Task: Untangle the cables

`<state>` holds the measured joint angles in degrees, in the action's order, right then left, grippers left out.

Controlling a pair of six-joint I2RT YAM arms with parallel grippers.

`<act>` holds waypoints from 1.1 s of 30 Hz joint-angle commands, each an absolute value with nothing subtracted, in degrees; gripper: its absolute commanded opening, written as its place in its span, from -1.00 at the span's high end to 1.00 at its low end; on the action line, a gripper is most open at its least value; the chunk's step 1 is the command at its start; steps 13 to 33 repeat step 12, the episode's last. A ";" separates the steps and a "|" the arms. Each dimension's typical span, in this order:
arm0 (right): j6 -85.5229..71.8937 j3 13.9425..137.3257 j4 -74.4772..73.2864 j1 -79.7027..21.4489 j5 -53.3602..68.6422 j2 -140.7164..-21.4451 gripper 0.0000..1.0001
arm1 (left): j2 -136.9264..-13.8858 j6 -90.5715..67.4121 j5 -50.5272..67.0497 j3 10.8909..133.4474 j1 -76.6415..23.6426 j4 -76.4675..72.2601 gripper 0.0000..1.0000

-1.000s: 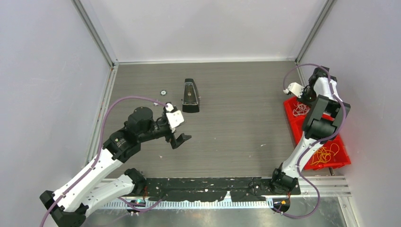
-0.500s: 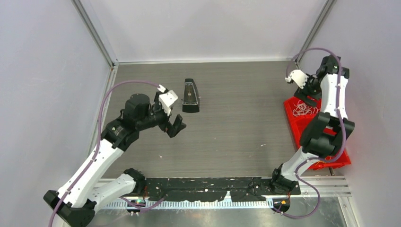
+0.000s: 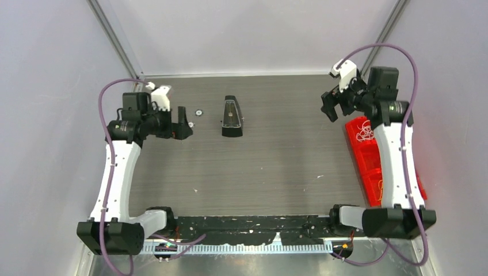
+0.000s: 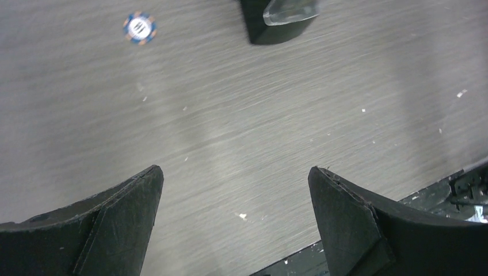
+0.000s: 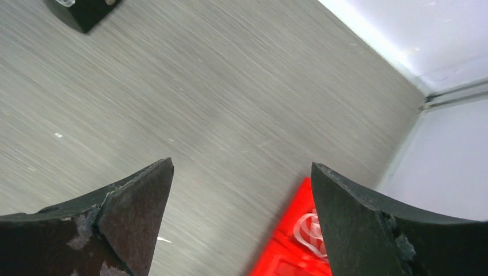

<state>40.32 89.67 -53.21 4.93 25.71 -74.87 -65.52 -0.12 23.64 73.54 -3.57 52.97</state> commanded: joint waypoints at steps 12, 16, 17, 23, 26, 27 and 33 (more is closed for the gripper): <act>9.12 56.03 -29.02 2.81 19.12 -63.82 -0.90 | -60.81 2.29 11.62 57.88 3.74 51.46 -0.99; 9.12 56.03 -29.02 2.81 19.12 -63.82 -0.90 | -60.81 2.29 11.62 57.88 3.74 51.46 -0.99; 9.12 56.03 -29.02 2.81 19.12 -63.82 -0.90 | -60.81 2.29 11.62 57.88 3.74 51.46 -0.99; 9.12 56.03 -29.02 2.81 19.12 -63.82 -0.90 | -60.81 2.29 11.62 57.88 3.74 51.46 -0.99; 9.12 56.03 -29.02 2.81 19.12 -63.82 -0.90 | -60.81 2.29 11.62 57.88 3.74 51.46 -0.99; 9.12 56.03 -29.02 2.81 19.12 -63.82 -0.90 | -60.81 2.29 11.62 57.88 3.74 51.46 -0.99; 9.12 56.03 -29.02 2.81 19.12 -63.82 -0.90 | -60.81 2.29 11.62 57.88 3.74 51.46 -0.99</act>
